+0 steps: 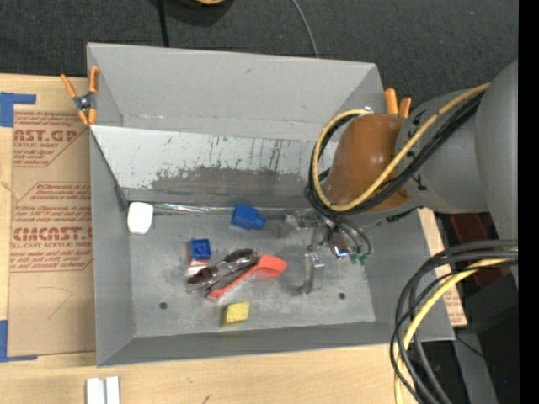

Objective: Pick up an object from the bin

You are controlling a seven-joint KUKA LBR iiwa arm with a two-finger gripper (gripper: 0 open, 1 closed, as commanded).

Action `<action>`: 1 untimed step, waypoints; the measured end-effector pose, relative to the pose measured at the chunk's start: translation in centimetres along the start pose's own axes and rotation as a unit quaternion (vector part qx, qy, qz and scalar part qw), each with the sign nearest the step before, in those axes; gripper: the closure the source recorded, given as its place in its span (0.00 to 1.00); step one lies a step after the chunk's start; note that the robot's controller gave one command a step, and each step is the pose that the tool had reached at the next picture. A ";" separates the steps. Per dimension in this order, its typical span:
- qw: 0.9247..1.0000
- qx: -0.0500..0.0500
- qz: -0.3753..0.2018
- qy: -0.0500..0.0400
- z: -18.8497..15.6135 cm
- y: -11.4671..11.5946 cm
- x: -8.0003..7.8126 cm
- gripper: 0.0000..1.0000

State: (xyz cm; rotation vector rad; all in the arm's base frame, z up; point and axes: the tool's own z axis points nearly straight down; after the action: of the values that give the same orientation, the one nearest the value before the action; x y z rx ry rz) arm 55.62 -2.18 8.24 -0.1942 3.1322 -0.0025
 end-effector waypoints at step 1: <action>0.999 -0.002 0.047 0.001 1.1 2.1 0.8 0.00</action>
Offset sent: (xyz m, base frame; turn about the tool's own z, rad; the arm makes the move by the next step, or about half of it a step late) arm 0.0055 0.0836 -0.0123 -0.0984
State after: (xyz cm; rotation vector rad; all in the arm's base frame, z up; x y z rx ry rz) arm 54.54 -0.24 7.09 -0.0458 3.1410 0.0047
